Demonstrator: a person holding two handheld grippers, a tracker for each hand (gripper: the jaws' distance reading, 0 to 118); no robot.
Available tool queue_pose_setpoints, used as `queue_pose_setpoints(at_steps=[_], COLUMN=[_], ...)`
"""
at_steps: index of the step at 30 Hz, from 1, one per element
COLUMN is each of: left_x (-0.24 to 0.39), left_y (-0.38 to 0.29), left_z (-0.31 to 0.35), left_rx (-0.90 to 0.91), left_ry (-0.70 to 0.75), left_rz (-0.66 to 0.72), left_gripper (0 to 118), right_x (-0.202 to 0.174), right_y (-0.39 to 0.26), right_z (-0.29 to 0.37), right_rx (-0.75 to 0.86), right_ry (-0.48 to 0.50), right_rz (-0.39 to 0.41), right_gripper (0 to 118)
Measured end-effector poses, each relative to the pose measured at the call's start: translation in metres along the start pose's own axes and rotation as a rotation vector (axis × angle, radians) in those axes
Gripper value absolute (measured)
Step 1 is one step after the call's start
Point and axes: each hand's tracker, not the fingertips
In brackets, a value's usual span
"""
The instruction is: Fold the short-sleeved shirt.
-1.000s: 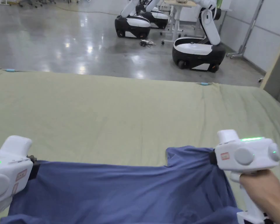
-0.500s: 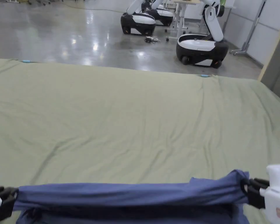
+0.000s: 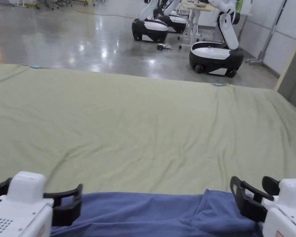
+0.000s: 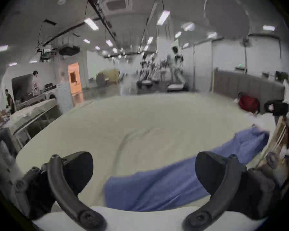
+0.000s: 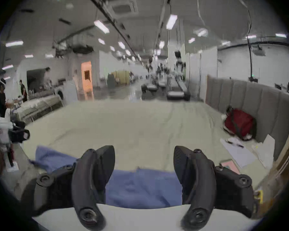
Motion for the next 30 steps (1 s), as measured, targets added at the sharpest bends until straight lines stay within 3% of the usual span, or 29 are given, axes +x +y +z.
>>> queue_pose_setpoints(at_steps=[2, 4, 8, 9, 11, 14, 18, 19, 20, 21, 22, 23, 24, 27, 30], left_x=[0.021, 0.036, 0.05, 0.046, 0.035, -0.004, -0.089, -0.112, -0.129, -0.148, -0.166, -0.18, -0.194, -0.206, -0.209], left_y=[0.009, 0.01, 0.006, 0.003, 0.002, -0.008, -0.024, -0.03, -0.034, -0.04, -0.047, -0.055, -0.063, -0.087, -0.126], left_z=[-0.006, -0.012, -0.016, -0.022, -0.015, -0.003, 0.017, 0.023, 0.027, 0.03, 0.027, 0.024, 0.025, 0.002, -0.04], left_rx=[0.041, 0.058, 0.052, 0.004, -0.016, -0.065, -0.201, -0.223, -0.234, -0.25, -0.298, -0.362, -0.305, -0.453, -0.496], left_ry=[0.003, 0.032, 0.033, 0.024, -0.033, 0.01, 0.009, 0.0, -0.02, -0.022, -0.071, -0.11, -0.146, -0.401, -0.56], left_rz=[0.003, -0.012, -0.061, -0.064, 0.005, 0.01, 0.237, 0.304, 0.36, 0.4, 0.43, 0.493, 0.539, 0.766, 0.979], left_gripper=[118, 111, 61, 0, 0, 0, 0, 6, 25, 77, 111, 118, 118, 118, 118], right_x=[-0.016, -0.035, -0.051, -0.052, -0.05, -0.054, -0.062, -0.063, -0.065, -0.07, -0.073, -0.075, -0.077, -0.083, -0.084], right_y=[-0.001, -0.003, -0.008, -0.009, -0.008, -0.012, -0.018, -0.021, -0.023, -0.022, -0.023, -0.025, -0.027, -0.032, -0.036], right_z=[-0.009, -0.013, -0.019, -0.019, -0.022, -0.024, -0.025, -0.024, -0.024, -0.02, -0.019, -0.019, -0.019, -0.017, -0.017], right_rx=[0.04, 0.037, 0.035, 0.023, -0.011, -0.013, -0.033, -0.035, -0.041, -0.049, -0.058, -0.067, -0.078, -0.096, -0.114], right_ry=[0.041, 0.01, 0.004, -0.005, 0.028, 0.036, 0.055, 0.056, 0.058, 0.059, 0.06, 0.061, 0.061, 0.05, 0.039], right_rz=[0.007, 0.04, 0.045, 0.049, 0.048, 0.073, 0.104, 0.113, 0.117, 0.12, 0.118, 0.114, 0.107, 0.094, 0.073], right_gripper=[80, 78, 31, 3, 3, 3, 3, 3, 3, 3, 3, 3, 3, 3, 3])
